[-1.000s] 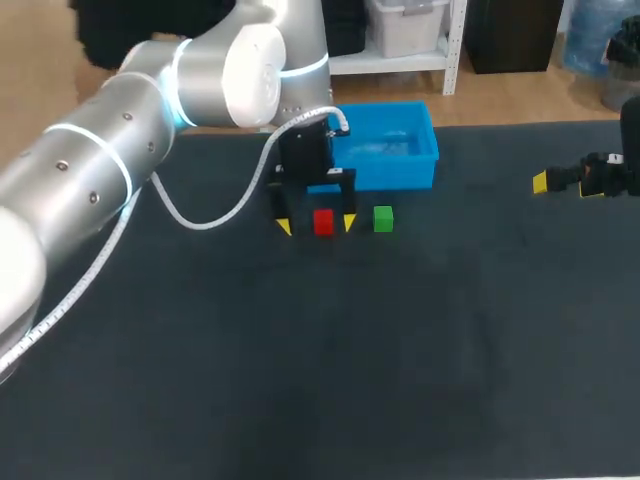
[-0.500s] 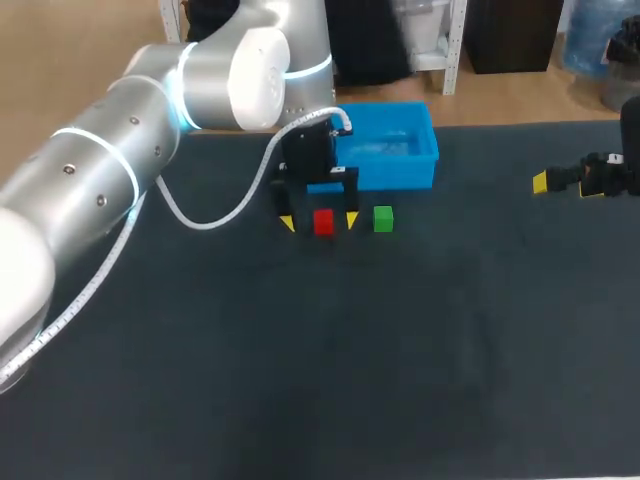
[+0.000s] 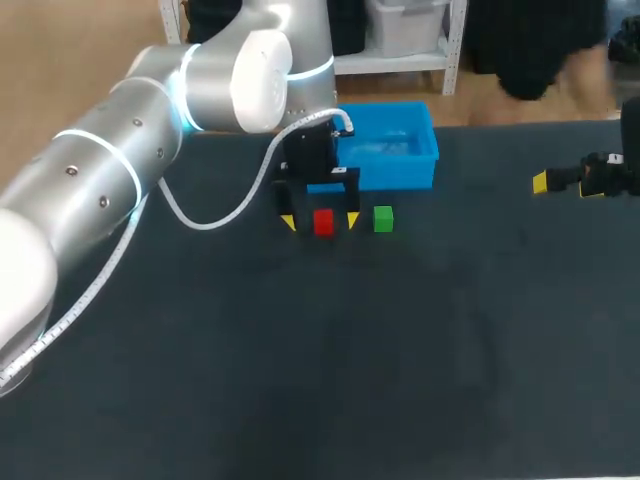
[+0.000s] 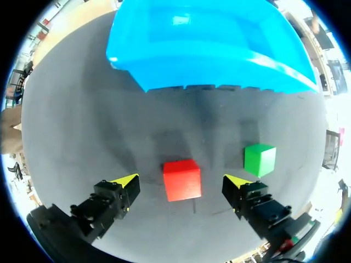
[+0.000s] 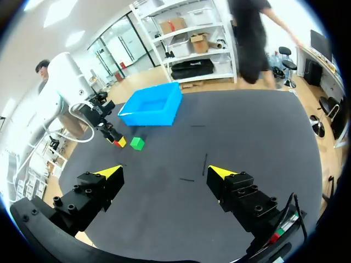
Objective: Use the left arm to pick the red cube and place it into the blue plastic box first, then use the right arm to grasp the green cube and put it into the same blue plastic box after the first action is fully finished.
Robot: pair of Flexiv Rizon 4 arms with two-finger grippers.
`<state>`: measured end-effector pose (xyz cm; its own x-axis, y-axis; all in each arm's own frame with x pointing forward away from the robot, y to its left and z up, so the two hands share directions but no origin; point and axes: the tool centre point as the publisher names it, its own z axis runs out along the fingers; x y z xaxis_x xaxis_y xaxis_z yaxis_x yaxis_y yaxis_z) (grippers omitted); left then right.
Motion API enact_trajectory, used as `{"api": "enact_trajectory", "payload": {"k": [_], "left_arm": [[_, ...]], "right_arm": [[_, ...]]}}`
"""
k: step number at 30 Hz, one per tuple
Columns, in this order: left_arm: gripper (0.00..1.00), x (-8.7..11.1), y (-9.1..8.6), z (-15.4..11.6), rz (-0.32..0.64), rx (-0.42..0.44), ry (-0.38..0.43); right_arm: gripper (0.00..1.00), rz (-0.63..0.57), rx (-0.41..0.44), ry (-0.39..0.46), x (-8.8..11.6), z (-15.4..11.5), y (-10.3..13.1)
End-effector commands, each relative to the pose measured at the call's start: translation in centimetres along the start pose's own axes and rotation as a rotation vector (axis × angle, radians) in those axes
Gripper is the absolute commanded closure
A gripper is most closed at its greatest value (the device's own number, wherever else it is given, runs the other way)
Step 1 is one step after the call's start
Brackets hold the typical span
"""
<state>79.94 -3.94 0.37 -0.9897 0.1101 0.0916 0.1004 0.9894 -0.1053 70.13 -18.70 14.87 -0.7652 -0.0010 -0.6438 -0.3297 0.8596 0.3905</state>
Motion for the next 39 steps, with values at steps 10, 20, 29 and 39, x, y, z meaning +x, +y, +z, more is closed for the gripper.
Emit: {"api": "enact_trajectory", "payload": {"k": [10, 20, 29, 39], "left_arm": [[0.32, -0.7, -0.3, 0.1, 0.006, -0.008, 0.107], [0.86, -0.6, -0.2, 0.3, 0.004, -0.011, 0.114], [1.00, -0.5, -0.2, 0.3, 0.002, -0.004, 0.105], [1.00, 0.3, 0.0, -1.2, -0.013, 0.008, 0.084]], "right_arm": [[0.00, 0.000, 0.002, 0.001, 0.0, 0.0, 0.0], [0.00, 0.000, 0.002, 0.001, 0.0, 0.0, 0.0], [0.00, 0.000, 0.002, 0.001, 0.0, 0.0, 0.0], [0.00, 0.000, 0.002, 0.001, 0.0, 0.0, 0.0]]}}
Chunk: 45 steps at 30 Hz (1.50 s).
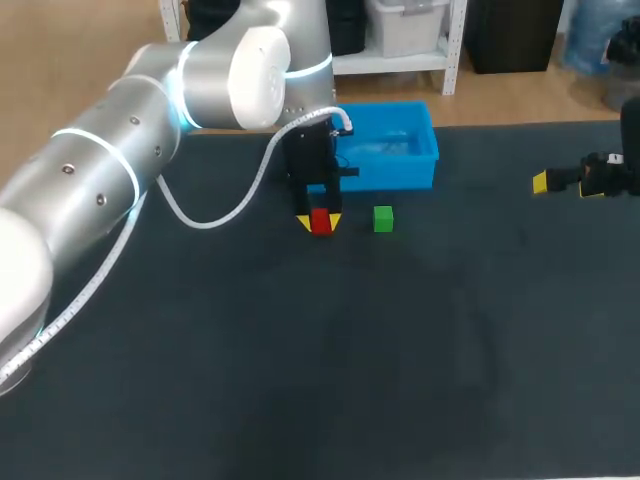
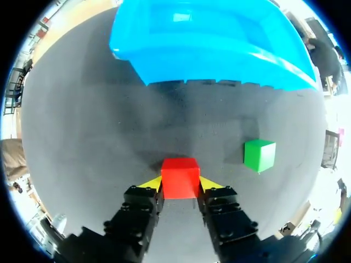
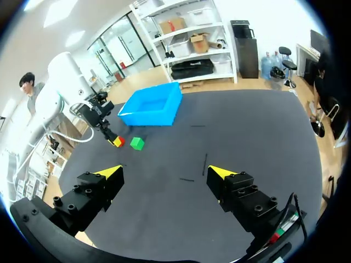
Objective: Use the left arm to pick the red cube and place it into the blue plastic box first, then use the right arm to grasp the green cube and put it into the same blue plastic box after the first action is fully finished.
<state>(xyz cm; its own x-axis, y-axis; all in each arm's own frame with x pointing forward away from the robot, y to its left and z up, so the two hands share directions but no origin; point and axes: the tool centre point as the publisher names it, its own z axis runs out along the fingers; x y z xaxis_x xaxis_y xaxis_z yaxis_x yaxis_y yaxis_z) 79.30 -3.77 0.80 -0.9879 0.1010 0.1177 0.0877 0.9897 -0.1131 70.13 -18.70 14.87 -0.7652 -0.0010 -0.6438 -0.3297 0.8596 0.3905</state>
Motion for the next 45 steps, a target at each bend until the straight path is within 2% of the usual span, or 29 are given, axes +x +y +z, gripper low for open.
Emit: {"api": "enact_trajectory", "payload": {"k": [1, 9, 22, 45], "left_arm": [[1.00, -0.3, -0.1, -1.1, -0.002, -0.001, 0.057], [1.00, -0.1, -0.7, -3.2, 0.003, 0.019, 0.025], [1.00, -0.3, -0.8, -5.8, 0.014, 0.040, -0.033], [1.00, -2.5, -0.5, -11.5, 0.043, 0.073, -0.223]], "right_arm": [[0.00, 0.000, 0.002, 0.001, 0.0, 0.0, 0.0], [0.00, 0.000, 0.002, 0.001, 0.0, 0.0, 0.0], [0.00, 0.000, 0.002, 0.001, 0.0, 0.0, 0.0], [0.00, 0.000, 0.002, 0.001, 0.0, 0.0, 0.0]]}}
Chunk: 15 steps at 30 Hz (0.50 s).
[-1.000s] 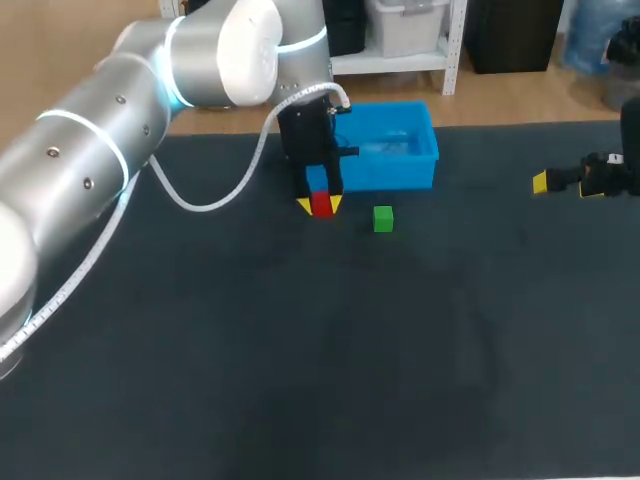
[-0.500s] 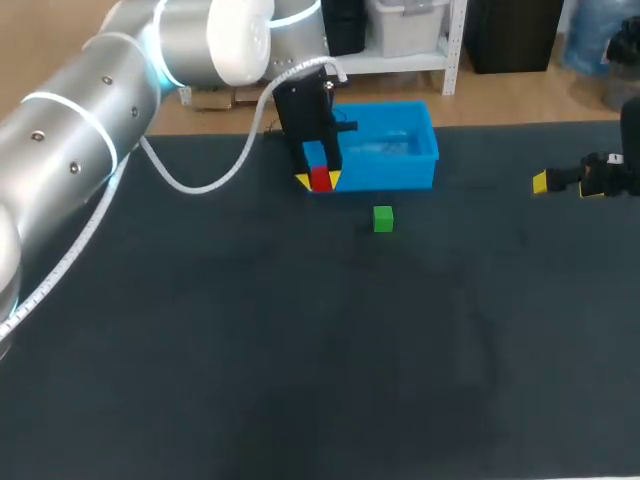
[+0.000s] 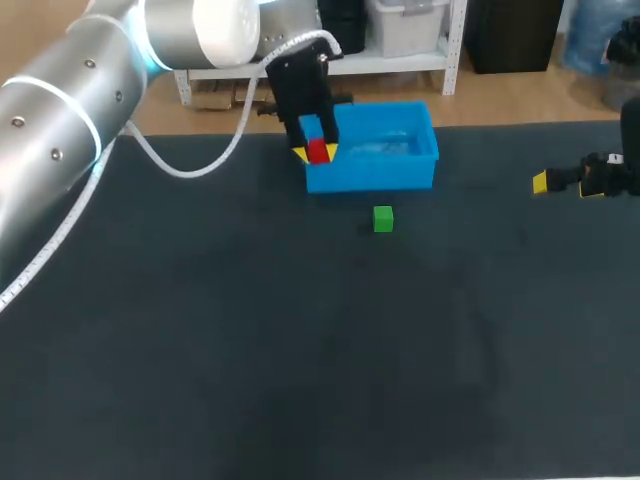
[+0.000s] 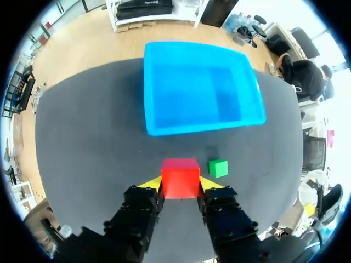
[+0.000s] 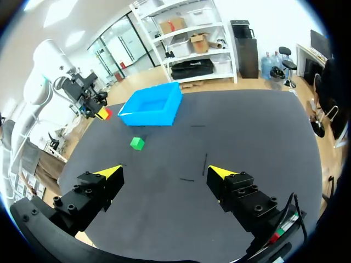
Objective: Use the left arm to pick the red cube and place it into the blue plastic box first, then use the right arm to grasp the green cube and put it into the same blue plastic box after the first action is fully finished.
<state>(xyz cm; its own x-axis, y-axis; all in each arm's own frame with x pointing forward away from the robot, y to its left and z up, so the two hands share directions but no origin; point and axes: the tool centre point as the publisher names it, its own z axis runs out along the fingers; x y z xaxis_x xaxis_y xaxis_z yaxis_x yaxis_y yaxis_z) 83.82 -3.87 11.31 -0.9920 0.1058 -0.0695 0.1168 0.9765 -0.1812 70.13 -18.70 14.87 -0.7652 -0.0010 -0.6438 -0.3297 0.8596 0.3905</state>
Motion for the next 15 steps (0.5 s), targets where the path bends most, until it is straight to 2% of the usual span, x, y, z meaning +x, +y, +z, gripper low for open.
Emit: {"api": "enact_trajectory", "payload": {"k": [1, 15], "left_arm": [[1.00, 0.4, 0.2, -1.0, 0.019, 0.008, -0.045], [1.00, -2.2, -0.4, -2.5, 0.059, 0.031, -0.109]], "right_arm": [[0.00, 0.000, 0.002, 0.001, 0.0, 0.0, 0.0], [0.00, 0.000, 0.002, 0.001, 0.0, 0.0, 0.0]]}}
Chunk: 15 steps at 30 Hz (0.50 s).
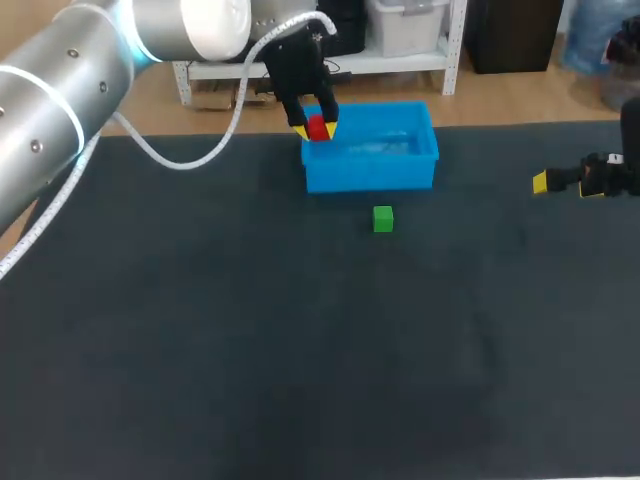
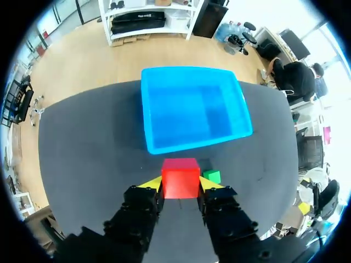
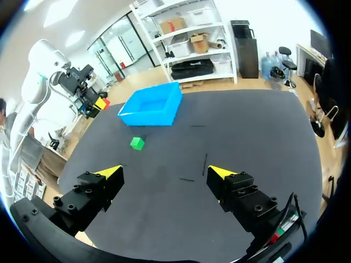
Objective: Use the left arm to pick the red cube and place it into the blue plastic box first, then use the right arm to grasp the green cube and put it into the same blue plastic box after the first action is fully finished.
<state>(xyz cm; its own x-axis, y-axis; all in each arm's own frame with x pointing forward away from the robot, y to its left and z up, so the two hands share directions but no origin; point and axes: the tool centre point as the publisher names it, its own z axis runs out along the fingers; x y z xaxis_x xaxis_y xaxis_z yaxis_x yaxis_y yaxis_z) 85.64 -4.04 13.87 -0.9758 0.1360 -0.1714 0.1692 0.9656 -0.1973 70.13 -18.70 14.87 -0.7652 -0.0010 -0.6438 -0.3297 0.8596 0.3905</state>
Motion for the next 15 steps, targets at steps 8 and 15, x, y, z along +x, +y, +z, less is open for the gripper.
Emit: {"api": "enact_trajectory", "payload": {"k": [8, 15], "left_arm": [[1.00, -2.2, 0.0, -0.5, 0.039, 0.000, -0.046], [1.00, -3.7, 0.1, -0.6, 0.051, 0.000, -0.068]], "right_arm": [[0.00, 0.000, 0.002, 0.001, 0.0, 0.0, 0.0], [0.00, 0.000, 0.002, 0.001, 0.0, 0.0, 0.0]]}}
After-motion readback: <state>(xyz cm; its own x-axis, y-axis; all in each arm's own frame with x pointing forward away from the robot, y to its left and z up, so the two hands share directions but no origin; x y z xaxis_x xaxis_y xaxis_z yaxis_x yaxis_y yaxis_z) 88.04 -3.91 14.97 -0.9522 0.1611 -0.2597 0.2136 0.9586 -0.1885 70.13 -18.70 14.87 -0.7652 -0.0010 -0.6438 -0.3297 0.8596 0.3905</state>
